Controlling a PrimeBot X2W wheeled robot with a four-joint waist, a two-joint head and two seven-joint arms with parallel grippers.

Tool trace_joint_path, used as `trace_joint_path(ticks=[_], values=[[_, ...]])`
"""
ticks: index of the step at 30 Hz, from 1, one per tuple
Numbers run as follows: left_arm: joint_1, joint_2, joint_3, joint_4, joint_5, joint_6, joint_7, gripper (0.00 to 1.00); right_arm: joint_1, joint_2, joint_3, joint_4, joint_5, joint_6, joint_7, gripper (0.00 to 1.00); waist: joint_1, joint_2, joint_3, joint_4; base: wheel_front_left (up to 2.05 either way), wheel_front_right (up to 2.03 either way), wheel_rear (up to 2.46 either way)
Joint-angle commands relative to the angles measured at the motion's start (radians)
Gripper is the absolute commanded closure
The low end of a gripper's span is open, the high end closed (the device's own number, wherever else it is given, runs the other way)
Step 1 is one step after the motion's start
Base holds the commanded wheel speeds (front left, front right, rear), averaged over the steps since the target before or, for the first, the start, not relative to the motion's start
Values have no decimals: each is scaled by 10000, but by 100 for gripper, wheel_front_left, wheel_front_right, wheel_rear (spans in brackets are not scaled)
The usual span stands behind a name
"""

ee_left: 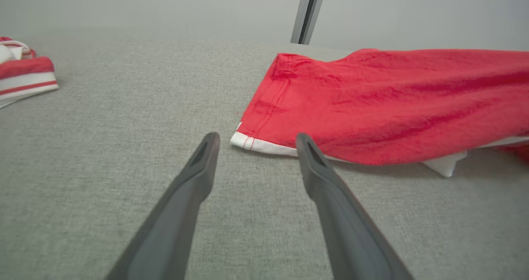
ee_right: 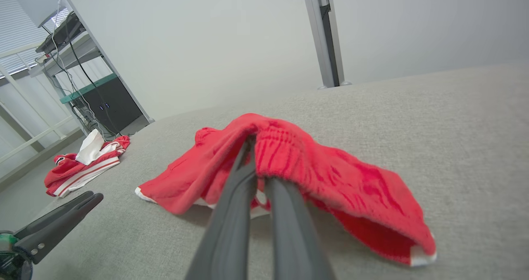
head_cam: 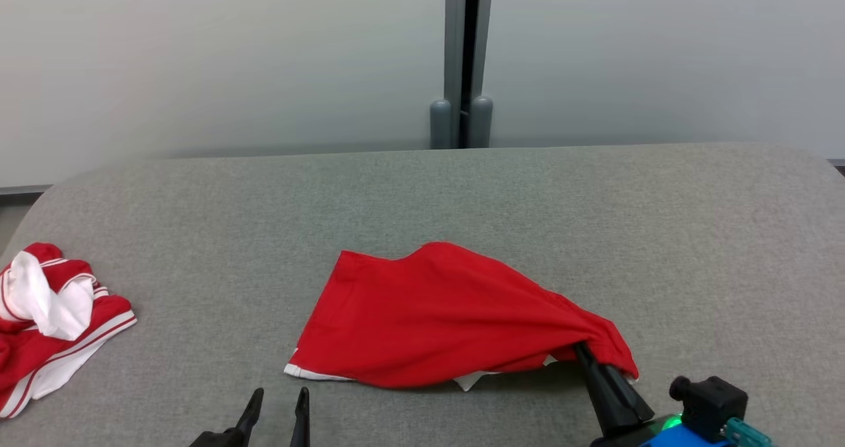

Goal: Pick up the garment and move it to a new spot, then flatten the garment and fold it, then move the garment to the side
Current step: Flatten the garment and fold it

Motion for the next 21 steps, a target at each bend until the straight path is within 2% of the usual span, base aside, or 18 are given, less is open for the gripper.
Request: trace_joint_path(ticks=[1, 6, 10, 14, 21], values=[[112, -11, -34, 18, -69, -9, -29, 0, 208, -265, 25, -260, 135, 1, -9, 100, 0, 0, -73, -179, 0, 0, 0], [20, -9, -236, 45, -19, -9, -27, 0, 450, -759, -131, -882, 512, 1, -9, 100, 0, 0, 134, -273, 0, 0, 0], [-287, -12, -347, 29, 17, -12, -27, 0, -107, -877, -260, -770, 528, 1, -9, 100, 0, 0, 562, -151, 0, 0, 0], [-656, -8, -570, 75, 108, -17, -27, 0, -1069, -842, -465, -88, 367, 1, -7, 100, 0, 0, 1145, 207, 0, 0, 0], [-1354, -11, -1025, 175, 115, -20, -27, 0, -3120, -1054, -782, 2107, 64, 1, 73, 100, 0, 0, 2075, 1011, 0, 0, 0]])
